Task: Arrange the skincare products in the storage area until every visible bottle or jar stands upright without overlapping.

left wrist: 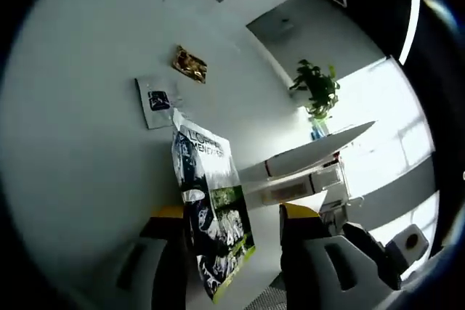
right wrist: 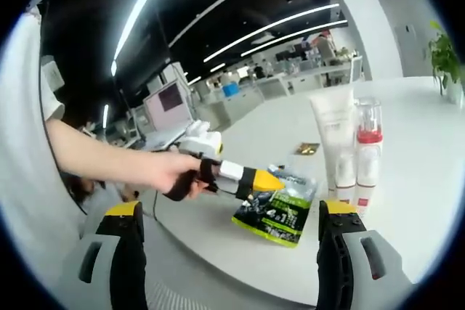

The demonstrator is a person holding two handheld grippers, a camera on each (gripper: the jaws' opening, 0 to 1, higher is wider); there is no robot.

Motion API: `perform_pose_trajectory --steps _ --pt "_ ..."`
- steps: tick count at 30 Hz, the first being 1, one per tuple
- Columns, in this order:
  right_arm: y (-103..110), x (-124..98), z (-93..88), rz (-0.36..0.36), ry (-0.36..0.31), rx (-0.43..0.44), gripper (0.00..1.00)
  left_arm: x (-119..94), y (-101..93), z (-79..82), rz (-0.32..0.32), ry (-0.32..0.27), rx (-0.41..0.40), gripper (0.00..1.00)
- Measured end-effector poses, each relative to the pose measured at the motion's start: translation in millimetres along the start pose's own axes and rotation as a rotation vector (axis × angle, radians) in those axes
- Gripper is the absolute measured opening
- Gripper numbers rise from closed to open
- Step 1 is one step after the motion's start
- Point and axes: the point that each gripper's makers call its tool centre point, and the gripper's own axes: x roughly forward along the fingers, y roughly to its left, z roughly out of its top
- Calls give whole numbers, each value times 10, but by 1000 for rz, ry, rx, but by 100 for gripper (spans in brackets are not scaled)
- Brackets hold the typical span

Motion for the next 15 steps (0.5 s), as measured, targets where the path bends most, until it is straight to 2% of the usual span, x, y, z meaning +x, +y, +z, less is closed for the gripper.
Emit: perform_pose_trajectory --steps 2,5,10,15 --pt "-2 -1 -4 -1 2 0 99 2 23 18 -2 1 7 50" --pt "-3 -2 0 0 -2 2 99 30 -45 31 -7 5 36 58" --pt "-5 -5 2 0 -4 4 98 72 -87 48 -4 25 50 65" --pt "-10 -9 5 -1 -7 7 98 90 -163 -45 17 50 89 76"
